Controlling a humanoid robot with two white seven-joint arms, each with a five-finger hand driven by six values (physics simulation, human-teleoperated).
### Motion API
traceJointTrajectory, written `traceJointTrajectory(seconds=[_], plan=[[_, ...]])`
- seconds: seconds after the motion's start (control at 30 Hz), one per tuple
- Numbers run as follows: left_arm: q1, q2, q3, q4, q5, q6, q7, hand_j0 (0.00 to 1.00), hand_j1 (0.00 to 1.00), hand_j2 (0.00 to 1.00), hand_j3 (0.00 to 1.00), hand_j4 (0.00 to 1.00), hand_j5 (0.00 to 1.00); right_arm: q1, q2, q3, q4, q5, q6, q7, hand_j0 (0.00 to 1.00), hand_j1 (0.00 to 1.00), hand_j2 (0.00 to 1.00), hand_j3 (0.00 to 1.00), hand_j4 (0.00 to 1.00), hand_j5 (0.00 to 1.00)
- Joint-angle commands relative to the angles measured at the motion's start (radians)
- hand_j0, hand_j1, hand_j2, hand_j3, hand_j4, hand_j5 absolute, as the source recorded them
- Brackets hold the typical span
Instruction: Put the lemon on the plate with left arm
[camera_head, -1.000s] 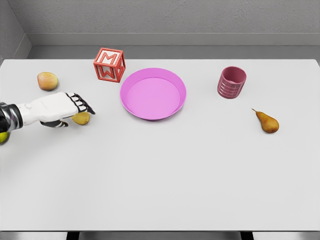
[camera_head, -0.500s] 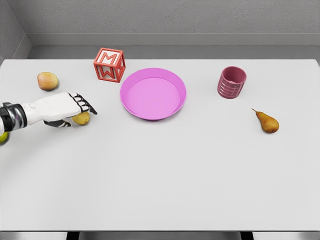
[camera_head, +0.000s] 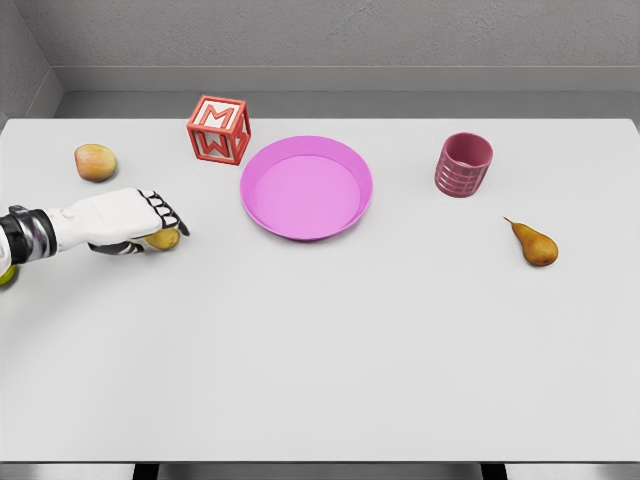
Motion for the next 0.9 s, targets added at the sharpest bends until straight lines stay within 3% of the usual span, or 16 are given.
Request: traceJointTrajectory(seconds=[0.0, 0.17, 0.3, 0.67, 0.87], plan=[[0.0, 0.001, 0.0, 0.002, 0.003, 0.001, 0.0, 0.73, 0.73, 0.73, 0.73, 0.73, 0.73, 0.0, 0.0, 0.0, 0.0, -0.001, 0.0, 0.0, 1.0, 1.0, 1.0, 1.0, 1.0, 1.0], [-0.006, 0.001, -0.008, 0.027, -0.002, 0.001, 0.0, 0.73, 0.73, 0.73, 0.73, 0.73, 0.73, 0.0, 0.0, 0.0, 0.0, -0.001, 0.0, 0.0, 1.0, 1.0, 1.0, 1.0, 1.0, 1.0], [-0.009, 0.001, -0.007, 0.027, -0.007, 0.001, 0.0, 0.6, 0.6, 0.6, 0.6, 0.6, 0.6, 0.0, 0.0, 0.0, -0.001, 0.001, 0.0, 0.0, 1.0, 1.0, 1.0, 1.0, 1.0, 1.0], [-0.015, 0.001, -0.014, 0.018, -0.004, 0.001, -0.029, 0.4, 0.4, 0.4, 0.4, 0.4, 0.4, 0.0, 0.0, 0.0, 0.0, -0.001, 0.0, 0.0, 1.0, 1.0, 1.0, 1.0, 1.0, 1.0], [-0.026, -0.001, -0.014, 0.014, 0.012, 0.001, -0.029, 0.4, 0.4, 0.4, 0.4, 0.4, 0.4, 0.0, 0.0, 0.0, 0.0, -0.001, 0.0, 0.0, 1.0, 1.0, 1.0, 1.0, 1.0, 1.0]])
